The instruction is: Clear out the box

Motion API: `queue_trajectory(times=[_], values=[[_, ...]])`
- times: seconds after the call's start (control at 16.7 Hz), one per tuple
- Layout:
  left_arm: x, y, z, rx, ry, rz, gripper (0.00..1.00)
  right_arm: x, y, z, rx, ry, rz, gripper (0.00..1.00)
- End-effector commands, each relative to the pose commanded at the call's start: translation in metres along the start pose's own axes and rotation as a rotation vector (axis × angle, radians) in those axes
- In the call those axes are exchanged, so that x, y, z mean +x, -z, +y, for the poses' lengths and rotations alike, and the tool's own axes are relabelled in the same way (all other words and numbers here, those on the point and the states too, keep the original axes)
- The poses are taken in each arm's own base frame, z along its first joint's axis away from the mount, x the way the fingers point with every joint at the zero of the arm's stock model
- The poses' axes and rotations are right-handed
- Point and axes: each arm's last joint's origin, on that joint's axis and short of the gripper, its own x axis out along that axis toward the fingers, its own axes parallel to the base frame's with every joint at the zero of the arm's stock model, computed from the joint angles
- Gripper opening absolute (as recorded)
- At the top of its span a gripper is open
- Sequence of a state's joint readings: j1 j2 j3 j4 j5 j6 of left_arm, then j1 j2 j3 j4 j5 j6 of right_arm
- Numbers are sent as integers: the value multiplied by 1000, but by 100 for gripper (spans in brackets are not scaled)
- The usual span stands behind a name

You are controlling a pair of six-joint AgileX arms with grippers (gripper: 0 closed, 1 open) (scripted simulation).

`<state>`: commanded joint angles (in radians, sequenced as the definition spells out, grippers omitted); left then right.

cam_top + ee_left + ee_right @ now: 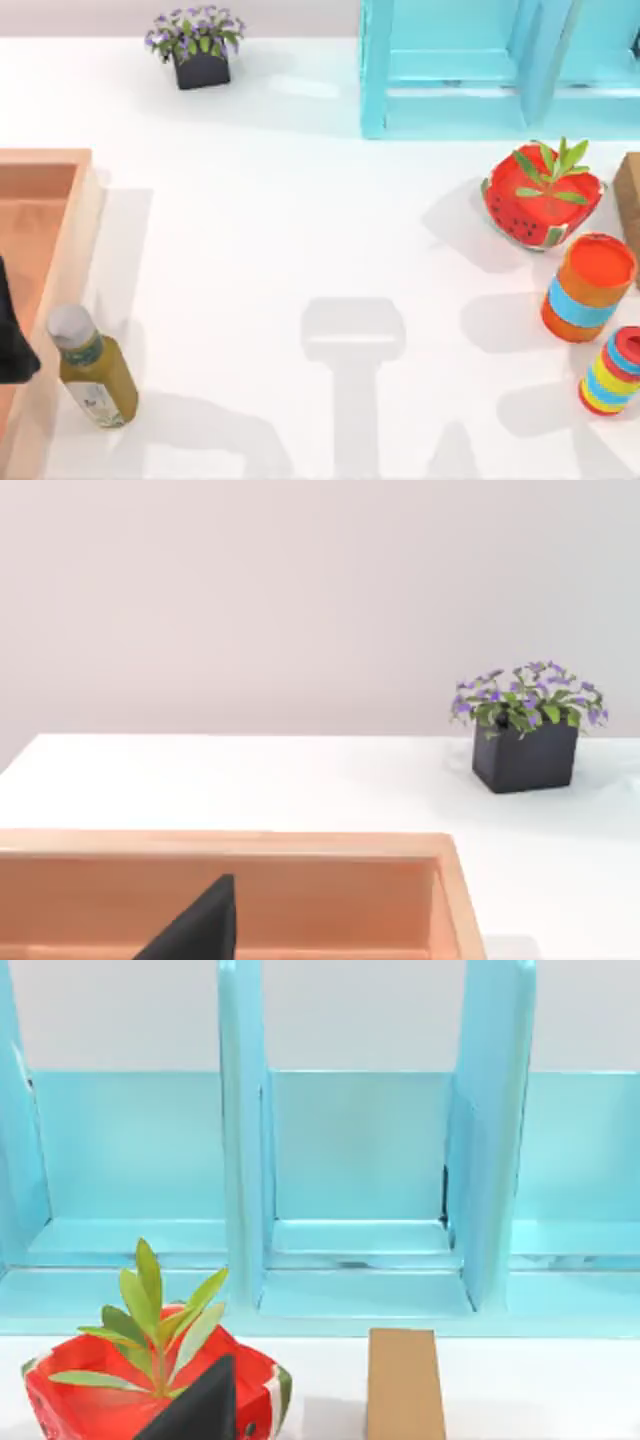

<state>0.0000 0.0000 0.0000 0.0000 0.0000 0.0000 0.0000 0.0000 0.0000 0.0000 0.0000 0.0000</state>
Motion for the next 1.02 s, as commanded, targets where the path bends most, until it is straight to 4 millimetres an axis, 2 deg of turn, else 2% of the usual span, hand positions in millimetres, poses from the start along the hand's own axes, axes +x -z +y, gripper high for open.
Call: queue_trajectory(times=[0.24,0.54,0.78,1.02], values=[[0,-5,1,10,-10,33,100,0,0,0,0,0,0,100],[9,-40,9,68,-63,298,100,0,0,0,0,0,0,100],[39,-70,23,105,-94,660,100,0,0,0,0,0,0,100],[85,-84,47,102,-83,1050,100,0,0,0,0,0,0,100]])
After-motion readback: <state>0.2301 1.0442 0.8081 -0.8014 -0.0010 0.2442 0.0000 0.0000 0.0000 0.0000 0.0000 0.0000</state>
